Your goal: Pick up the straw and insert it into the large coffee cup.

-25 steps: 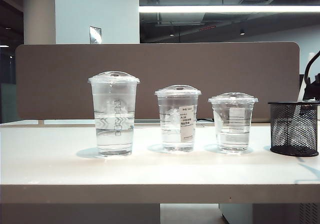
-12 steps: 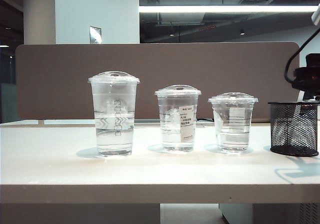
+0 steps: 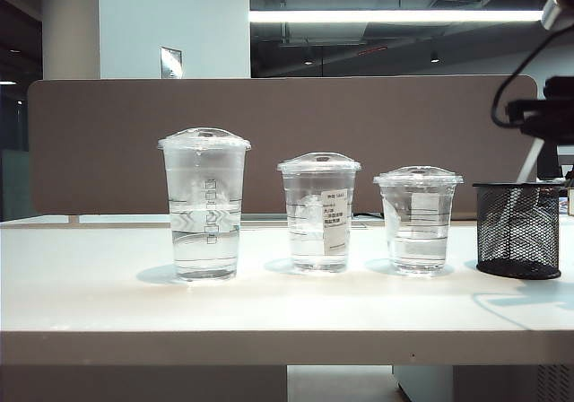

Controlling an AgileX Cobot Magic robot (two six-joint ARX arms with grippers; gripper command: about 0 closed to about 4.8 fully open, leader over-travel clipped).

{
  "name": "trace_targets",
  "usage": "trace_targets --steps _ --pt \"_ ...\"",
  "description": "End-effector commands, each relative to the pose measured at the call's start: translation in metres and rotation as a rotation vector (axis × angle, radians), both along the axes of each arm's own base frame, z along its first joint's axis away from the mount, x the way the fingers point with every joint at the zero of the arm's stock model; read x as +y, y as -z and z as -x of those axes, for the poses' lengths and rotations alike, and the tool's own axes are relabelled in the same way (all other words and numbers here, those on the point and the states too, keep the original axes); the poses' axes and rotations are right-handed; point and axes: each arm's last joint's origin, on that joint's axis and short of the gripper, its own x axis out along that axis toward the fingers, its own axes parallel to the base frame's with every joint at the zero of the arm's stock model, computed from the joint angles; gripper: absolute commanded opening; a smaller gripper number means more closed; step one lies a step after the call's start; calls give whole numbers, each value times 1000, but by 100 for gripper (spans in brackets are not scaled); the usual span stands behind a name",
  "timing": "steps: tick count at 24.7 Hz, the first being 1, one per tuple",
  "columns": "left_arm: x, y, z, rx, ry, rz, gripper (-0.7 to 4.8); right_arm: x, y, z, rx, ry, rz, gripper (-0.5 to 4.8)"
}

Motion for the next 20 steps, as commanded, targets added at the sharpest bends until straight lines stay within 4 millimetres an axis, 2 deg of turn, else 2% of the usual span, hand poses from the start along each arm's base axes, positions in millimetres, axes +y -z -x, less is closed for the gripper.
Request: trace_targets --steps 1,6,11,12,13,14,17,20 --pt "0 -2 0 -16 3 4 -2 1 -16 -8 -70 2 -7 8" --pt "0 -2 0 -16 3 4 -2 2 -48 -20 -141 -10 -14 8" --pt "0 -2 0 -16 3 4 -2 4 -96 -24 -128 -25 -13 8" --pt "0 -2 0 -16 3 4 -2 5 -118 -22 -125 -61 -11 8" --pt "0 -2 0 -16 3 4 -2 6 -128 -20 -124 -94 -11 8" --pt "0 -2 0 -16 3 4 -2 8 -153 -17 -114 -170 -9 8" --pt "0 -2 0 -16 3 5 -2 11 -189 -13 -63 -256 -13 8" --pt "0 -2 0 -16 3 4 -2 25 -225 -8 -27 -313 -14 8"
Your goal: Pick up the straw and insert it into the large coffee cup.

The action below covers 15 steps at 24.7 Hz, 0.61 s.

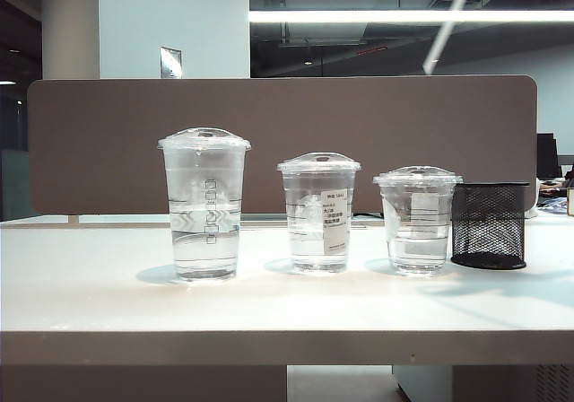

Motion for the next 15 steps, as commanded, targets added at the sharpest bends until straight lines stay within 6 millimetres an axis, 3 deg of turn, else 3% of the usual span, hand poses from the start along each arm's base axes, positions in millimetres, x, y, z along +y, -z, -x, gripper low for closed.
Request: trace_targets --steps 1,2,5,8,15 --pt "0 -2 0 -16 3 4 -2 18 -29 5 61 -84 6 8" --pt "0 -2 0 -15 3 4 -2 28 -44 5 31 -126 3 8" --pt "0 -2 0 -15 3 4 -2 65 -56 -2 17 -260 2 8" --pt "0 -2 0 -15 3 4 -2 96 -47 -12 57 -332 13 8" --pt "0 -2 0 -15 3 4 -2 148 -12 -31 163 -415 56 8"
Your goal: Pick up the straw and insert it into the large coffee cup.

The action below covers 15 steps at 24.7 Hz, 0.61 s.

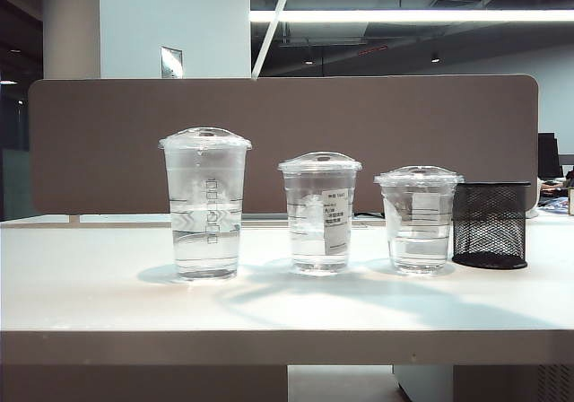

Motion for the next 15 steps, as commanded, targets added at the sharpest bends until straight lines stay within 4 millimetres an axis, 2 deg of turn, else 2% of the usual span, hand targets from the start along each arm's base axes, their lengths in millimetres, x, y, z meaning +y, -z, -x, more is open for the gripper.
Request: trace_targets --steps 1,4,11,15 --pt "0 -2 0 -16 3 4 -2 13 6 -2 8 -4 9 8" --pt "0 -2 0 -18 -11 1 -2 23 14 -3 35 -44 24 8" --pt "0 -2 0 -18 -17 -1 -2 33 17 4 57 -85 37 8" --pt "0 -2 0 -19 -18 -1 -2 48 21 16 88 -140 62 8"
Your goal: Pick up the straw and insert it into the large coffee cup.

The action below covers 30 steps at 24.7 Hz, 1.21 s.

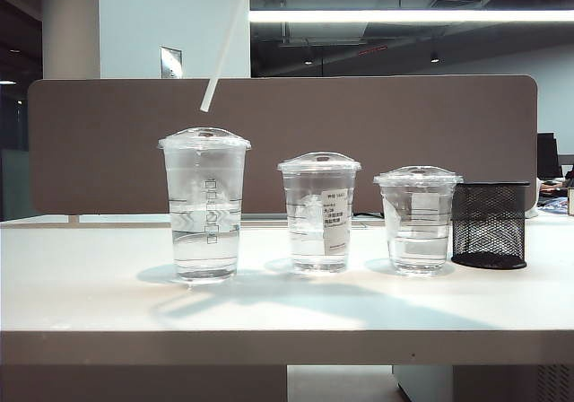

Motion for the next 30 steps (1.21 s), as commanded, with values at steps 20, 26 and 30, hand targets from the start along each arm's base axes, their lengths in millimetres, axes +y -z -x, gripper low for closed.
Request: trace_targets --steps 20,26,30 --pt "0 -2 0 -17 5 5 -2 13 8 12 -1 13 115 8" --pt "0 -2 0 -17 5 5 -2 14 11 12 22 -30 120 8" --pt "0 -2 0 -17 5 6 -2 21 20 8 36 -45 129 8"
